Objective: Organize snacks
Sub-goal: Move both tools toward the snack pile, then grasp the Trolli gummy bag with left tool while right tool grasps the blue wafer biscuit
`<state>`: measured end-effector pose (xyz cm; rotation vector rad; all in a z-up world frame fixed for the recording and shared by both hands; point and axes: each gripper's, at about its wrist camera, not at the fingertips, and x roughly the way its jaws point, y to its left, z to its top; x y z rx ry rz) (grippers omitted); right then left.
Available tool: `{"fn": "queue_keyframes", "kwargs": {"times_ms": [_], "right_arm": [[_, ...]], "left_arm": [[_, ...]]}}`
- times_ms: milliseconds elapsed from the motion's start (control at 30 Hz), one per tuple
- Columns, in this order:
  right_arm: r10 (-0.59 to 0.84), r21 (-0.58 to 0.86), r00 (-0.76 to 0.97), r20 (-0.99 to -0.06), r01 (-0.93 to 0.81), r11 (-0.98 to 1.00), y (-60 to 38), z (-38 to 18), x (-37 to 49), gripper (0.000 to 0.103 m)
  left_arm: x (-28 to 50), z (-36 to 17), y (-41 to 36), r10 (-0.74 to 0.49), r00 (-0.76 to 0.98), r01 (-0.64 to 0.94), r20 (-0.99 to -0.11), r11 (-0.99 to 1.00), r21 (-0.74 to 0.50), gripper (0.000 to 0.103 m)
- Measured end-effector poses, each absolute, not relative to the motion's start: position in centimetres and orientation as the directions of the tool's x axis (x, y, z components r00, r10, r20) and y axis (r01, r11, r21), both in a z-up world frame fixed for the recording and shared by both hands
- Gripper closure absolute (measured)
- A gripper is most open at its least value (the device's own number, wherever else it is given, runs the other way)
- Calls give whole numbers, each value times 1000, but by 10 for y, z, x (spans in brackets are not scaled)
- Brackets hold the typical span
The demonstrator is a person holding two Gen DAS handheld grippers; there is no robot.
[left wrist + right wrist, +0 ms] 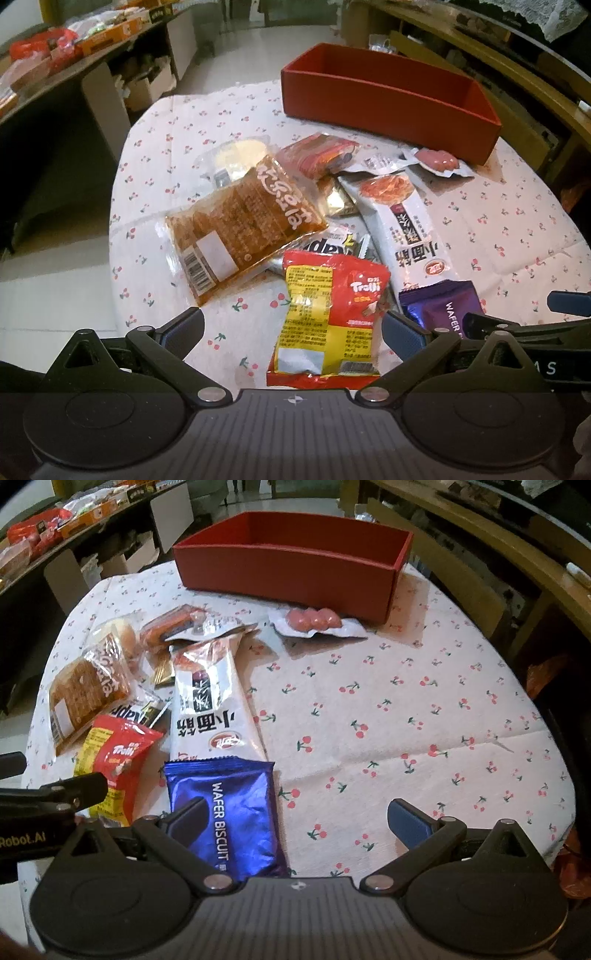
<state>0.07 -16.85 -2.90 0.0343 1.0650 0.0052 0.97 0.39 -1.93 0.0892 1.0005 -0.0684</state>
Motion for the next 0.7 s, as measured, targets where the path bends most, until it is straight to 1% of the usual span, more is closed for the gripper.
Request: {"fn": "queue_keyframes", "kwargs": {"times_ms": [200, 367, 533, 600, 700], "right_arm": [[48, 37, 462, -885, -34, 999, -158, -35, 1, 0], [53, 19, 442, -895, -80, 997, -147, -45, 6, 0], [98, 85, 412, -906, -49, 995, -155, -47, 9, 0], [128, 116, 430, -894, -53, 992, -158, -40, 7, 0], [122, 91, 440, -889, -90, 992, -150, -37, 8, 0]], "left_arm": [[17, -20, 18, -24, 528, 63, -849, 998, 11, 0], [23, -27, 16, -19, 512, 75, -859, 997, 22, 0], [27, -31, 12, -32, 501, 88, -865, 996, 15, 0], [27, -29, 12, -45, 507, 88, -861, 996, 0, 0], [31, -33, 9, -39, 496, 84, -867, 996, 4, 0]]}}
